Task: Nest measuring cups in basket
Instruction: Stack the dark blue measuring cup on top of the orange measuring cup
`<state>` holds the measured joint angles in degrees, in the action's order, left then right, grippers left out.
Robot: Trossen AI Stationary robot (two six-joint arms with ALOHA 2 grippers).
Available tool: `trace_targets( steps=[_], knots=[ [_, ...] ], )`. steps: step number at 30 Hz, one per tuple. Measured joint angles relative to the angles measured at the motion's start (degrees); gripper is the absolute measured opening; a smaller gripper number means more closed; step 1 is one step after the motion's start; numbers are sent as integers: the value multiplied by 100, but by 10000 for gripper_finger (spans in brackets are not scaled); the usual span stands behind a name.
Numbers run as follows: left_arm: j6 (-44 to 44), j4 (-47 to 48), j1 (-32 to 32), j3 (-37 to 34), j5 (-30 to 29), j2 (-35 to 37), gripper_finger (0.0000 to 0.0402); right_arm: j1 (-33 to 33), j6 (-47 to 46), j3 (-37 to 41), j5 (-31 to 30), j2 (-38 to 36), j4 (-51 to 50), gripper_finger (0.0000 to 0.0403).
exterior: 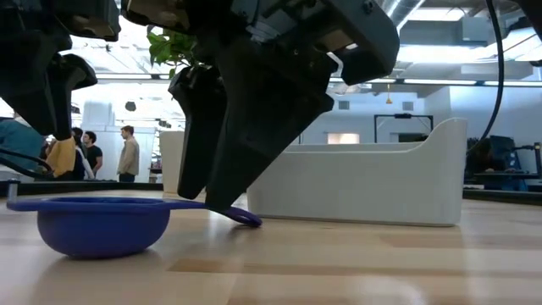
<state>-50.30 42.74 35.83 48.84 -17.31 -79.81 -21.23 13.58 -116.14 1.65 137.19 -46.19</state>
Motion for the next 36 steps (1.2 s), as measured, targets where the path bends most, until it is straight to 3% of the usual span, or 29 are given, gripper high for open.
trace_targets(
  steps=[36],
  knots=[
    [120,-9,-95,0,-155,0,124,72,-54,-140,0,319,165,258]
  ],
)
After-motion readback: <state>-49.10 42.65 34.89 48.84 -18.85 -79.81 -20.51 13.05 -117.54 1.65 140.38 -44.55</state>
